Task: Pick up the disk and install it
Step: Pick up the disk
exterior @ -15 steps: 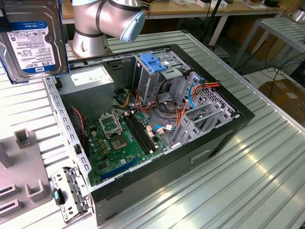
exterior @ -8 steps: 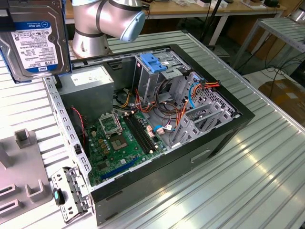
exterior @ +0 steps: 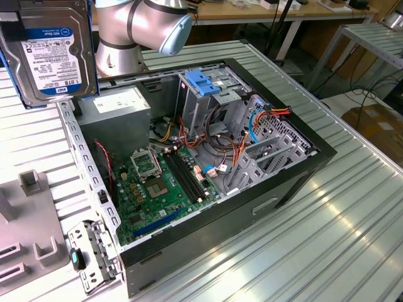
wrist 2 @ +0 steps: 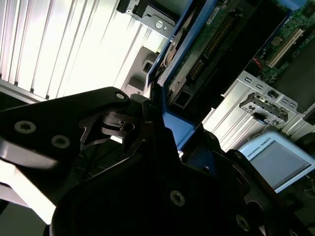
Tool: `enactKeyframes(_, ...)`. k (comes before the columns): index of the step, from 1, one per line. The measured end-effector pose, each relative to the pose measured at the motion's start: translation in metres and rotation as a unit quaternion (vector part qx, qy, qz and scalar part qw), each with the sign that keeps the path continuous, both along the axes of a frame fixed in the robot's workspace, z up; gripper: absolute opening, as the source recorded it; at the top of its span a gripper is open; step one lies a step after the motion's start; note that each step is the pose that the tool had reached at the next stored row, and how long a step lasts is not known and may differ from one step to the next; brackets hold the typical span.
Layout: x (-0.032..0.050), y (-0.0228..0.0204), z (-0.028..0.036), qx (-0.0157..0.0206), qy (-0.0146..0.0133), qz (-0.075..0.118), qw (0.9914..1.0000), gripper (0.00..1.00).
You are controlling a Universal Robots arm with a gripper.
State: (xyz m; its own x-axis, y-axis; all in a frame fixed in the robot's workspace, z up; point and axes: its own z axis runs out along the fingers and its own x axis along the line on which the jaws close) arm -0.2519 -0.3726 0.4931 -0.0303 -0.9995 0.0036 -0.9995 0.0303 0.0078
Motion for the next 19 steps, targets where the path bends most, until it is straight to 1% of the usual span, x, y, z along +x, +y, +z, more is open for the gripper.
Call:
enactKeyframes(6,0.0048,0.0000,0.0000,0.0000,0.0000,0.000,1.00000,0.37)
enactKeyframes(19,0.0184,0.0000,0.0000,0.0000,0.0000,0.000,1.00000,0.37)
